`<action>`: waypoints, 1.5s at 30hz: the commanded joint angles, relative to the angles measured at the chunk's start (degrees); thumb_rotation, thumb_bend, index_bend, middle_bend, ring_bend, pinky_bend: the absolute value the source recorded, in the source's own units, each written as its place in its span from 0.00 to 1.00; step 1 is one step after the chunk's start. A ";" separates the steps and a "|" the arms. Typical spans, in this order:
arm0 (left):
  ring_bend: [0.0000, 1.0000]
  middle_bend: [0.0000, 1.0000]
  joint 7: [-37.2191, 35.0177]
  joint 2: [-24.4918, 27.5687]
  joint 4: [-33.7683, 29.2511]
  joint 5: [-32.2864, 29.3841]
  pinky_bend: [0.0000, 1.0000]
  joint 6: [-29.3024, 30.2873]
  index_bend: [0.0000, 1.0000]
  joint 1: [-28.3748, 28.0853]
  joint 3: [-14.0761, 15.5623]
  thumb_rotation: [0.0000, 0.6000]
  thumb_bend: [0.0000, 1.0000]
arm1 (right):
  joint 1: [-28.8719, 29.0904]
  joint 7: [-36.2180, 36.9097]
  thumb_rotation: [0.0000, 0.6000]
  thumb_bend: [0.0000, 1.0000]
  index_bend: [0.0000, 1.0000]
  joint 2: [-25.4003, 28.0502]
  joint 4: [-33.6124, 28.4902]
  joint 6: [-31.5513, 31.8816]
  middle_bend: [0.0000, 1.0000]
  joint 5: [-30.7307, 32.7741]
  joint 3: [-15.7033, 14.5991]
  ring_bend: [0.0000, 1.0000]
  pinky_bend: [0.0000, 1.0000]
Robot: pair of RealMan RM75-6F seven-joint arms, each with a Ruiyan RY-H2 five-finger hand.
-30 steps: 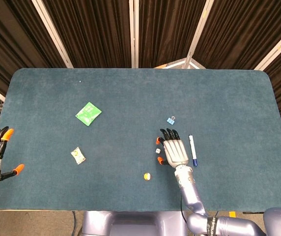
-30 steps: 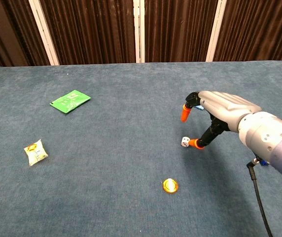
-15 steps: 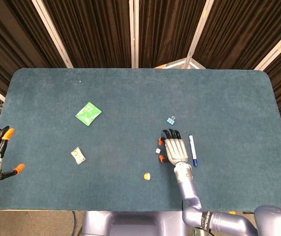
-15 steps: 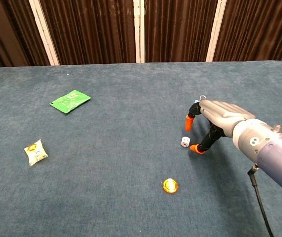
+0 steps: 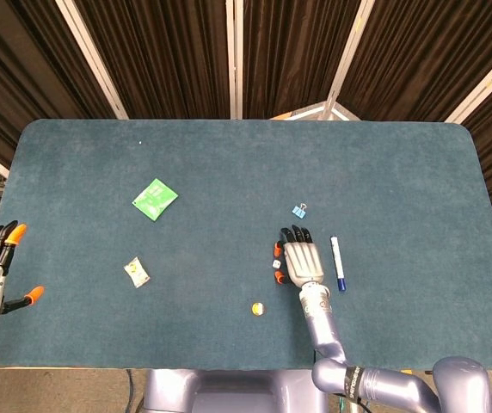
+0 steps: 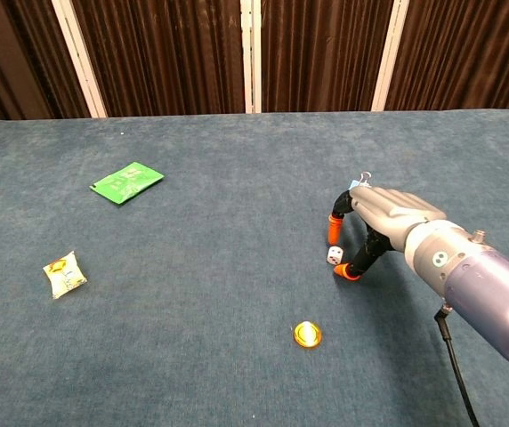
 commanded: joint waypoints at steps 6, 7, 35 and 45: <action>0.00 0.00 0.00 -0.08 0.13 -0.09 0.00 -0.20 0.00 -0.12 0.00 1.00 0.00 | 0.12 0.39 1.00 0.23 0.52 -0.40 0.93 -0.25 0.16 0.16 -0.24 0.00 0.00; 0.00 0.00 0.06 -0.09 0.10 -0.07 0.00 -0.21 0.00 -0.12 0.01 1.00 0.00 | 0.13 0.43 1.00 0.23 0.53 -0.44 0.74 -0.05 0.17 -0.17 -0.37 0.00 0.00; 0.00 0.00 0.42 0.05 -0.22 0.28 0.00 0.51 0.00 0.22 0.23 1.00 0.00 | -1.70 -3.50 1.00 0.31 0.48 10.78 -18.98 8.54 0.17 -6.94 0.48 0.00 0.00; 0.00 0.00 2.07 -0.29 -0.67 1.55 0.00 1.21 0.00 0.41 0.73 1.00 0.00 | -5.08 -2.07 1.00 0.27 0.20 18.36 -24.29 8.34 0.04 -6.26 -2.82 0.00 0.00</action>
